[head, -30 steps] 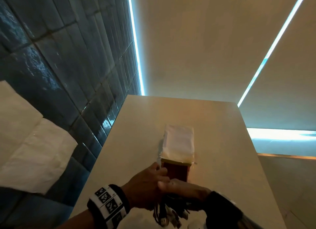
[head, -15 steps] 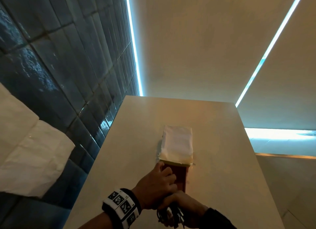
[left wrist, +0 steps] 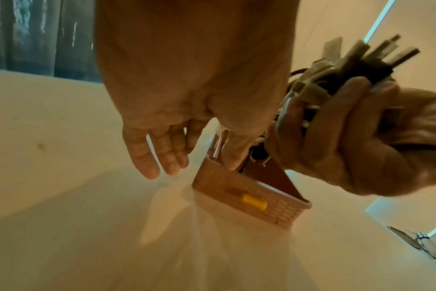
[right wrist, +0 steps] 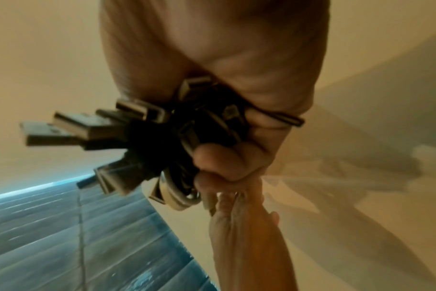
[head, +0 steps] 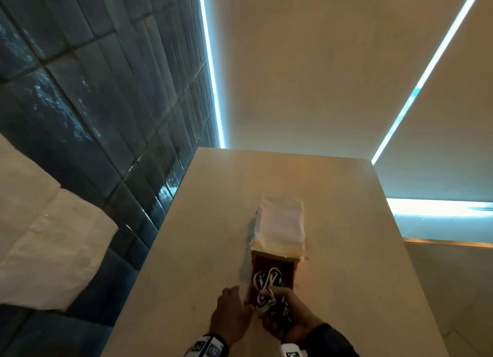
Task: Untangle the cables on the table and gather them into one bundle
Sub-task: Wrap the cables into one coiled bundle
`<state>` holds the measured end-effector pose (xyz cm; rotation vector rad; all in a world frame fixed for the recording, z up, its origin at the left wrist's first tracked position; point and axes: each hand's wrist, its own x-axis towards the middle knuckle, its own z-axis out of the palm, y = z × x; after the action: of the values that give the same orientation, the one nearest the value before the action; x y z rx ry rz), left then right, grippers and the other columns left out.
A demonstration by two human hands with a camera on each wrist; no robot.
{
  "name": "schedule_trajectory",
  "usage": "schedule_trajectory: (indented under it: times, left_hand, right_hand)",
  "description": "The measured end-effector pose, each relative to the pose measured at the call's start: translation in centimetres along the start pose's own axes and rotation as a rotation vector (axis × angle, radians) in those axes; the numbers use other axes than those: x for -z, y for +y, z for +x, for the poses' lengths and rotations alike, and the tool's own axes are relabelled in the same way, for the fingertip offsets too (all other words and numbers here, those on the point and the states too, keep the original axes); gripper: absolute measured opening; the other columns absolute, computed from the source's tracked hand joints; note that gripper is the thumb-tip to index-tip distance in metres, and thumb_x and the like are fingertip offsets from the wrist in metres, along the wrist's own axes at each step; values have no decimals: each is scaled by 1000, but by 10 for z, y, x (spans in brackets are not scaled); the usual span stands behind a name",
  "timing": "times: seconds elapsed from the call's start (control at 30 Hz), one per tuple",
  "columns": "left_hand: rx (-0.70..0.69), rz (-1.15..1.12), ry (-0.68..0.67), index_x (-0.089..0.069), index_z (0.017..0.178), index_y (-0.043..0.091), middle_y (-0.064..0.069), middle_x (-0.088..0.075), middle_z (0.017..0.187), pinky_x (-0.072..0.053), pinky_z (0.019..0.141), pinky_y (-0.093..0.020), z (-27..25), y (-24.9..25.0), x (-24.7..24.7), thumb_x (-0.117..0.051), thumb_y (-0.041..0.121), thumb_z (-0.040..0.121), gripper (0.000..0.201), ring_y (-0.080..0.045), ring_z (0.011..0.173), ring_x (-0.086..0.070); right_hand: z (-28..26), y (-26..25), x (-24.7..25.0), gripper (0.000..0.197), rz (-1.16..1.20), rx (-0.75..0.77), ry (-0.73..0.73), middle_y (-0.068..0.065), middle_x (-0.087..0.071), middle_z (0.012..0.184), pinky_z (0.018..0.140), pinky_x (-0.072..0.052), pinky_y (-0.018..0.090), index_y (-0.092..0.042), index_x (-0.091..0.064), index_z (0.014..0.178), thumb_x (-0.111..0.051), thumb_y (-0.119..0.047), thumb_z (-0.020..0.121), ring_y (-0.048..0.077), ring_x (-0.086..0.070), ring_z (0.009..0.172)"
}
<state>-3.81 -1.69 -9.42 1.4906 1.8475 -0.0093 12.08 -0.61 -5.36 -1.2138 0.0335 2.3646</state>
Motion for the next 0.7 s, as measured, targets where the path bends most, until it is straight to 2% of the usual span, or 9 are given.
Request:
schedule_trajectory:
  times: [0.1, 0.2, 0.27, 0.3, 0.37, 0.43, 0.5, 0.57, 0.7]
  left_hand:
    - [-30, -64, -14, -34, 141, 22, -5, -43, 130, -41, 94, -32, 6, 1, -8, -44, 34, 93, 51, -25, 122, -44]
    - [-49, -114, 24, -42, 134, 29, -4, -48, 120, -44, 88, -34, 11, 3, -13, -43, 40, 95, 41, -24, 111, -49]
    - [-39, -111, 45, -43, 132, 32, -4, -49, 118, -44, 86, -34, 15, 3, -17, -40, 44, 96, 38, -24, 110, -50]
    - [-31, -109, 54, -45, 132, 33, -4, -50, 116, -45, 86, -34, 17, 2, -18, -39, 43, 96, 37, -24, 108, -50]
    - [-31, -128, 74, -50, 129, 35, -4, -53, 110, -47, 85, -37, 21, 2, -21, -40, 41, 95, 36, -25, 103, -54]
    - [-32, -177, 87, -57, 123, 34, -5, -56, 104, -48, 83, -36, 23, 3, -21, -43, 40, 94, 33, -25, 98, -57]
    - [-25, -220, 82, -61, 116, 33, -4, -56, 101, -49, 80, -35, 23, 5, -20, -46, 44, 93, 30, -24, 93, -58]
    - [-24, -266, 72, -63, 109, 37, -1, -56, 94, -50, 76, -34, 21, 6, -19, -48, 53, 88, 30, -21, 86, -58]
    - [-60, -331, 58, -66, 103, 37, 4, -55, 86, -48, 73, -30, 14, 9, -16, -53, 51, 89, 24, -18, 84, -57]
  right_hand:
    - [16, -10, 7, 14, 83, -25, -20, 13, -57, 65, 37, -47, 24, 2, -63, 76, -64, -12, 76, 22, -56, 46]
    - [29, -18, 11, 22, 67, -10, 1, 13, -57, 82, 45, -49, 24, 4, -62, 92, -64, -14, 79, 23, -59, 59]
    - [33, -25, 9, 20, 60, 3, 22, 13, -60, 74, 56, -45, 22, 5, -64, 81, -57, -14, 84, 20, -57, 59]
    - [35, -28, 10, 27, 76, 12, 35, 13, -60, 67, 56, -45, 22, 4, -63, 73, -50, -15, 88, 20, -57, 54]
    - [35, -35, 6, 34, 58, 22, 82, 16, -61, 63, 48, -47, 24, 3, -61, 74, -43, -19, 91, 23, -59, 50]
    - [39, -37, 5, 29, -32, 66, 191, 20, -64, 71, 44, -51, 28, 6, -64, 80, -49, -17, 89, 29, -62, 53]
    - [43, -34, 4, 28, -163, 135, 303, 26, -67, 87, 54, -56, 37, 11, -65, 95, -59, -14, 84, 36, -67, 67]
    - [50, -31, 3, 38, -256, 197, 415, 29, -67, 102, 65, -58, 45, 8, -61, 109, -68, -10, 77, 42, -67, 84]
    - [58, -31, -3, 26, -295, 300, 558, 26, -65, 92, 69, -57, 47, 8, -59, 100, -69, 2, 76, 42, -64, 84]
